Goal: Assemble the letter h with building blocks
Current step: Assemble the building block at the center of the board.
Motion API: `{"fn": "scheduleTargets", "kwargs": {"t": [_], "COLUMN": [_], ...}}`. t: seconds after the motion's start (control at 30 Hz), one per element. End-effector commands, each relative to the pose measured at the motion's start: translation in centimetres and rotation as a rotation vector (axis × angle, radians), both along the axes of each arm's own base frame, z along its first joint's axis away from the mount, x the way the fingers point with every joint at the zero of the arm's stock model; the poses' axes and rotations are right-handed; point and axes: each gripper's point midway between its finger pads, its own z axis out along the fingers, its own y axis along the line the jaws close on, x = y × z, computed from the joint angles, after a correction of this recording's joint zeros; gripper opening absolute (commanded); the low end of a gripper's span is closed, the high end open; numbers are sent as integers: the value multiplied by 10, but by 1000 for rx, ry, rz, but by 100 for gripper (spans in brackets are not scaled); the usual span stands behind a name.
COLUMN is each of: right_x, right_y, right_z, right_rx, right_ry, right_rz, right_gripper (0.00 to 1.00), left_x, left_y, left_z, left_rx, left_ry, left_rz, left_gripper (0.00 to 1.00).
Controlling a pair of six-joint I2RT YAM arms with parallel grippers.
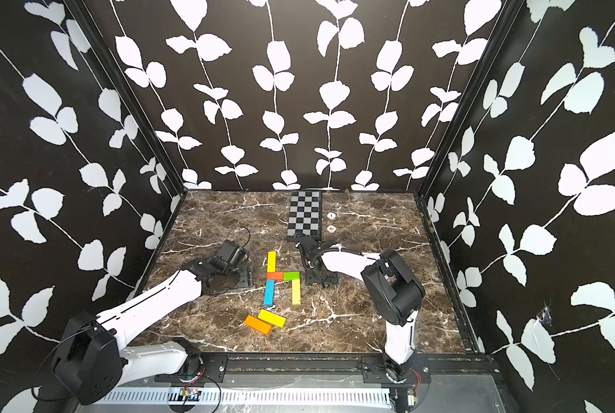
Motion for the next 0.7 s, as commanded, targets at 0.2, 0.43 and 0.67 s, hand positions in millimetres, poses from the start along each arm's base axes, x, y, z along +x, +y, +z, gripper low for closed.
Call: {"fn": "scheduleTargets", "kwargs": {"t": [0.2,0.43,0.67], "right_x": [-4,1,5], "right_y": [-20,-18,-14], "right_z": [-20,-21,-21], "right_rx": [-85,-88,-79], "right_ry": [44,45,40], "right_rz": [-12,-5,-4], "right_gripper": [66,66,65], "left_x": [0,-1,-1], "left_y": [1,2,2], "left_z": [2,0,-1], "left_rx": [1,4,2], "left_ry": [6,8,9], "left_rz": [-2,-1,-2], "left_gripper": [78,78,78]}}
